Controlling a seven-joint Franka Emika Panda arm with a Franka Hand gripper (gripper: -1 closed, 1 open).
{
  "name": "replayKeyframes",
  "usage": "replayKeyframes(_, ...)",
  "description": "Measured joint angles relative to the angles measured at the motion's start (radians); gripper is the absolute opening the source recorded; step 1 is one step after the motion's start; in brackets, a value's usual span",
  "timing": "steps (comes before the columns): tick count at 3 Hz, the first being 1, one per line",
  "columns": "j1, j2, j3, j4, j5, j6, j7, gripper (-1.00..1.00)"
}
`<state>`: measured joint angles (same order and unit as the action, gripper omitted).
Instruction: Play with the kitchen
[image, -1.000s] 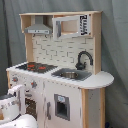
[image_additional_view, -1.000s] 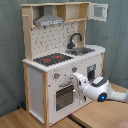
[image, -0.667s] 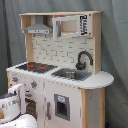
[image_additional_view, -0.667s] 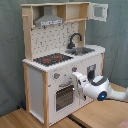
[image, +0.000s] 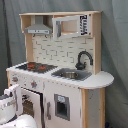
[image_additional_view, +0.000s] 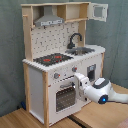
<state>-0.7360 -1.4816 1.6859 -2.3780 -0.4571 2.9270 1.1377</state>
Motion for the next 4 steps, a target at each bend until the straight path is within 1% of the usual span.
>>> replayKeyframes(1,0.048,0.013,0.015,0.004,0.016,-0.089,0.018,-1.0)
replayKeyframes(2,0.086,0.017,0.029,0.018,0.052,-0.176,0.021,-1.0)
replayKeyframes(3,0.105,0.02,0.042,0.041,0.089,-0.264,0.021,-1.0)
replayKeyframes(4,0.134,0.034,0.04,0.044,0.106,-0.372,0.02,-1.0)
